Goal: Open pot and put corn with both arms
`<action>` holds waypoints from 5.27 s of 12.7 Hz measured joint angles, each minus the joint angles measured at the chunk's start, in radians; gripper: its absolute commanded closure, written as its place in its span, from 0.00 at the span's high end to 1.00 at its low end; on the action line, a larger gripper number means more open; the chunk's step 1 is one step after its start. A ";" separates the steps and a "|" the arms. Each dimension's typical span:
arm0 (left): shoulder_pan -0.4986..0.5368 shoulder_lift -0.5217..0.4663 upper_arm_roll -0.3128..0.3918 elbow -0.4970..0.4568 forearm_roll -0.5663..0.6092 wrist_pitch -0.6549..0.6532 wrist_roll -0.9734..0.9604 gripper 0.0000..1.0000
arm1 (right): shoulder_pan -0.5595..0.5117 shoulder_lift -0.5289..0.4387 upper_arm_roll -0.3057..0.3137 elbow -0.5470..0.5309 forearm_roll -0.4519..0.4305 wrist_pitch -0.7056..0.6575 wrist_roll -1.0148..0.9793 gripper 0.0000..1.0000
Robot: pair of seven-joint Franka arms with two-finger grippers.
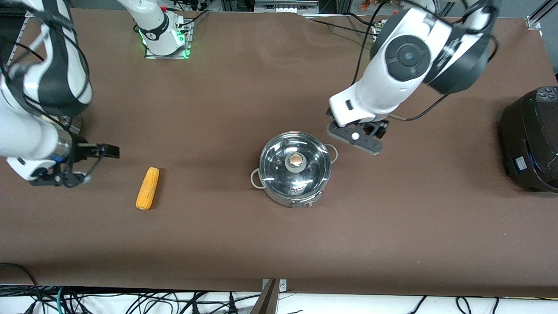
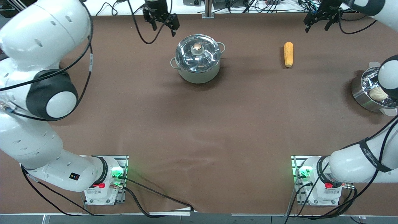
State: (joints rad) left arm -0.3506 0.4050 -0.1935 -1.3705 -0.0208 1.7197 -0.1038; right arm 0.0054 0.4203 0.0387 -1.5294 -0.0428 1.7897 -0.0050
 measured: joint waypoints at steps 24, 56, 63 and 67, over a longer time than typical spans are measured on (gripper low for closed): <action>-0.162 0.273 0.001 0.034 0.141 0.370 -0.124 0.22 | 0.008 0.334 0.001 -0.015 0.077 0.411 0.002 0.04; 0.401 -0.157 0.021 -0.631 0.166 0.454 0.209 0.15 | 0.543 0.304 0.142 0.442 0.174 0.242 0.612 0.02; 0.466 -0.079 0.021 -0.899 0.166 0.831 0.210 0.47 | 0.618 0.434 0.129 0.442 0.173 0.386 0.642 0.03; 0.474 -0.082 0.016 -0.898 0.166 0.830 0.212 1.00 | 0.618 0.473 0.110 0.442 0.173 0.440 0.642 0.06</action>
State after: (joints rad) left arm 0.1238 0.3226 -0.1779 -2.2685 0.1454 2.5497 0.1078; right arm 0.6230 0.8933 0.1488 -1.0872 0.1302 2.2293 0.6373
